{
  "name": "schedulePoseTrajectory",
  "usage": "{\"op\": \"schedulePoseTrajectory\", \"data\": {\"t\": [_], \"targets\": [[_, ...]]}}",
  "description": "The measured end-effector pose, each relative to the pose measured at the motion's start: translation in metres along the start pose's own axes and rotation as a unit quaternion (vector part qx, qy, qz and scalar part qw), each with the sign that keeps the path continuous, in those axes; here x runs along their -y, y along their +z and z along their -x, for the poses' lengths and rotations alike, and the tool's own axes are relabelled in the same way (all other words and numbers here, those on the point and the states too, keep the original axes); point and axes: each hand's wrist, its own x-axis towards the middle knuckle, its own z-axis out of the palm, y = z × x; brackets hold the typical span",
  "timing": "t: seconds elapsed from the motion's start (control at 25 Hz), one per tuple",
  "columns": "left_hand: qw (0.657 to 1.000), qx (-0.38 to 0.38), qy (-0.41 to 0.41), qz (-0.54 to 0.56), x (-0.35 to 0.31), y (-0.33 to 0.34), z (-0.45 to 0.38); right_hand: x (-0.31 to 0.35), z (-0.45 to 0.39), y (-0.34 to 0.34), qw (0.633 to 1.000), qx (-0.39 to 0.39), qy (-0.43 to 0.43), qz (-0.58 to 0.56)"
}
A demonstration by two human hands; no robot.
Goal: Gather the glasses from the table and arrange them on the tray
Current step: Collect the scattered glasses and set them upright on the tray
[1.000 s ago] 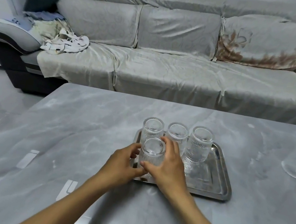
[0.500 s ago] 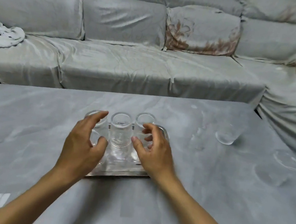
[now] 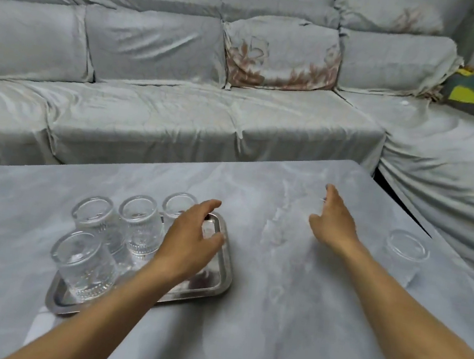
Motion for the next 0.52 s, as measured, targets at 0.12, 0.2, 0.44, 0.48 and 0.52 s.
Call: {"op": "schedulePoseTrajectory", "data": {"t": [0.12, 0.2, 0.44, 0.48, 0.52], "targets": [[1.0, -0.002, -0.008, 0.029, 0.016, -0.01, 0.01, 0.007, -0.002, 0.003, 0.998, -0.056, -0.004, -0.02], [0.997, -0.022, -0.014, 0.072, 0.017, -0.016, 0.02, 0.029, 0.015, 0.008, 0.99, -0.114, -0.06, -0.052], [0.951, -0.057, -0.064, 0.298, 0.016, -0.044, 0.056, 0.131, 0.124, 0.018, 0.764, 0.093, -0.055, -0.636], [0.941, -0.08, -0.064, 0.324, 0.021, -0.053, 0.063, 0.145, 0.14, 0.025, 0.707, 0.166, -0.017, -0.687], [0.934, -0.106, -0.065, 0.335, 0.026, -0.063, 0.07, 0.156, 0.154, 0.032, 0.657, 0.224, 0.02, -0.719]]}}
